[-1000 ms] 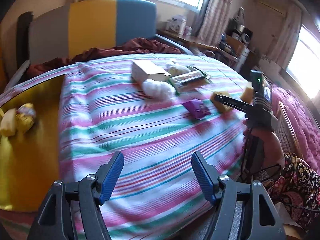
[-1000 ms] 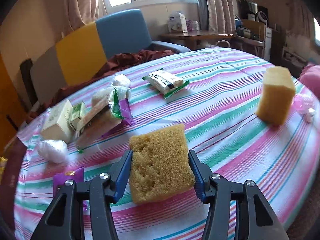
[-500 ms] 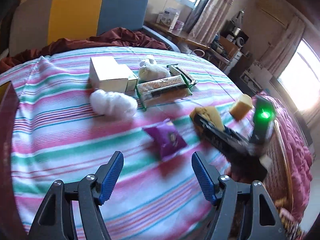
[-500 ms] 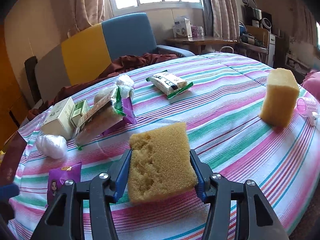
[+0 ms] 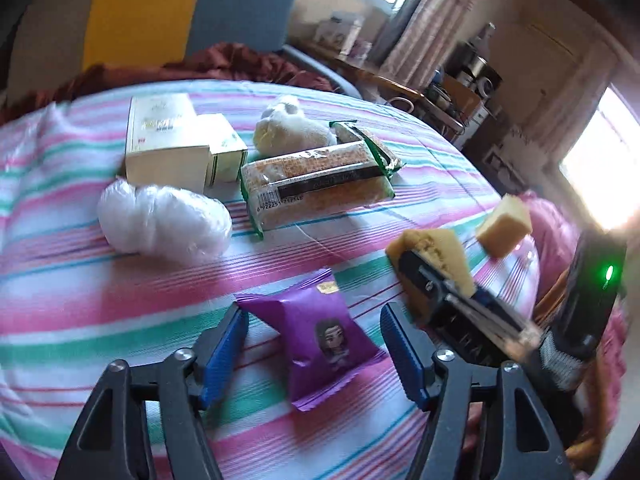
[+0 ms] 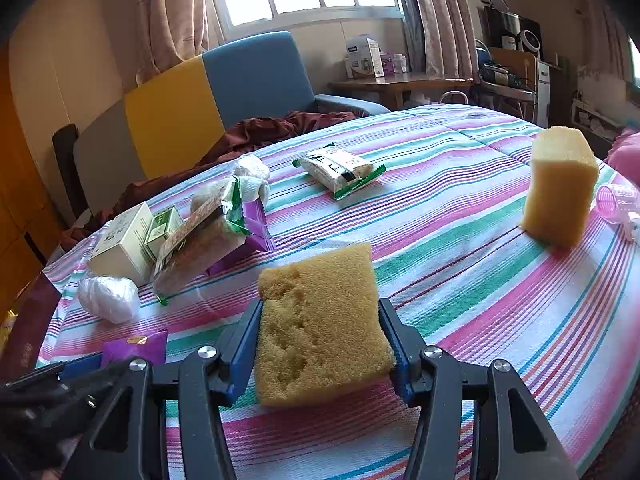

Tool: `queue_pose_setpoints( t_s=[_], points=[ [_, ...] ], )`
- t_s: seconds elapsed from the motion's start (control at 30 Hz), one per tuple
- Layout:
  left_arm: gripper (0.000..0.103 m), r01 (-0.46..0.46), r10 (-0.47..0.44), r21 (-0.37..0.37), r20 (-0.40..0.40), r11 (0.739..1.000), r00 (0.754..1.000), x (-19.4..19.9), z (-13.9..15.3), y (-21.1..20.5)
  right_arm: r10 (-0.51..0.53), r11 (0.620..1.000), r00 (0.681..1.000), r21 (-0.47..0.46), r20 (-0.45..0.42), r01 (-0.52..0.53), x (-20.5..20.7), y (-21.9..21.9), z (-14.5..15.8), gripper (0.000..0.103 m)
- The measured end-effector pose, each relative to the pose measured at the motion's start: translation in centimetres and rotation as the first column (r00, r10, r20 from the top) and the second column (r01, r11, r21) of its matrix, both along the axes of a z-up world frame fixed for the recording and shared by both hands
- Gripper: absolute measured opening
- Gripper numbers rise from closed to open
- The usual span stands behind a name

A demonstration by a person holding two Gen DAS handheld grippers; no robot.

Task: Organize objects
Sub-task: 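Grasp a large yellow sponge with the right tool while the left tool grasps the purple packet, then carry the purple packet with the left tool and drop it into the gold tray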

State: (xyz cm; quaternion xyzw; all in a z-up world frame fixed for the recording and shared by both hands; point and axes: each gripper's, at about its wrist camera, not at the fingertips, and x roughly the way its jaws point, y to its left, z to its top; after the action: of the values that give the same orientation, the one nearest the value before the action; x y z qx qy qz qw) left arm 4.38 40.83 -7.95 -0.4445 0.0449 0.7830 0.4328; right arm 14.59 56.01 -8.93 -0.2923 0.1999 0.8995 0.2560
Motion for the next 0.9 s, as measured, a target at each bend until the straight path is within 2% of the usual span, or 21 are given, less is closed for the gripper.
queue_pose_setpoints(
  t_s=[0.1, 0.17, 0.27, 0.53, 0.7, 0.9],
  points=[
    [0.042, 0.025, -0.028, -0.039, -0.091, 0.999, 0.995, 0.5, -0.2, -0.3, 0.0, 1.0, 1.0, 0.001, -0.002, 0.0, 0.0, 0.0, 0.0, 0.056],
    [0.04, 0.043, -0.045, -0.024, -0.1, 0.999, 0.994, 0.4, -0.2, -0.8, 0.001, 1.0, 1.0, -0.001, -0.005, -0.001, 0.1, 0.0, 0.0, 0.056],
    [0.039, 0.045, -0.044, 0.001, -0.09, 0.999, 0.995, 0.2, -0.3, -1.8, 0.001, 1.0, 1.0, 0.002, -0.004, -0.001, 0.1, 0.0, 0.0, 0.056],
    [0.038, 0.059, -0.057, 0.005, -0.141, 0.998, 0.988, 1.3, -0.3, -3.9, -0.004, 0.999, 1.0, 0.035, 0.025, 0.003, -0.3, -0.4, 0.0, 0.056],
    [0.037, 0.072, -0.069, 0.013, -0.123, 0.997, 0.99, 1.5, -0.3, -5.2, -0.008, 0.998, 0.998, 0.067, 0.056, 0.005, -0.7, -0.9, -0.1, 0.056],
    [0.036, 0.04, -0.036, 0.036, -0.099, 0.999, 0.994, 1.9, 0.0, -7.6, -0.017, 0.996, 0.998, 0.09, 0.065, 0.011, -0.7, -1.1, -0.1, 0.055]
  ],
)
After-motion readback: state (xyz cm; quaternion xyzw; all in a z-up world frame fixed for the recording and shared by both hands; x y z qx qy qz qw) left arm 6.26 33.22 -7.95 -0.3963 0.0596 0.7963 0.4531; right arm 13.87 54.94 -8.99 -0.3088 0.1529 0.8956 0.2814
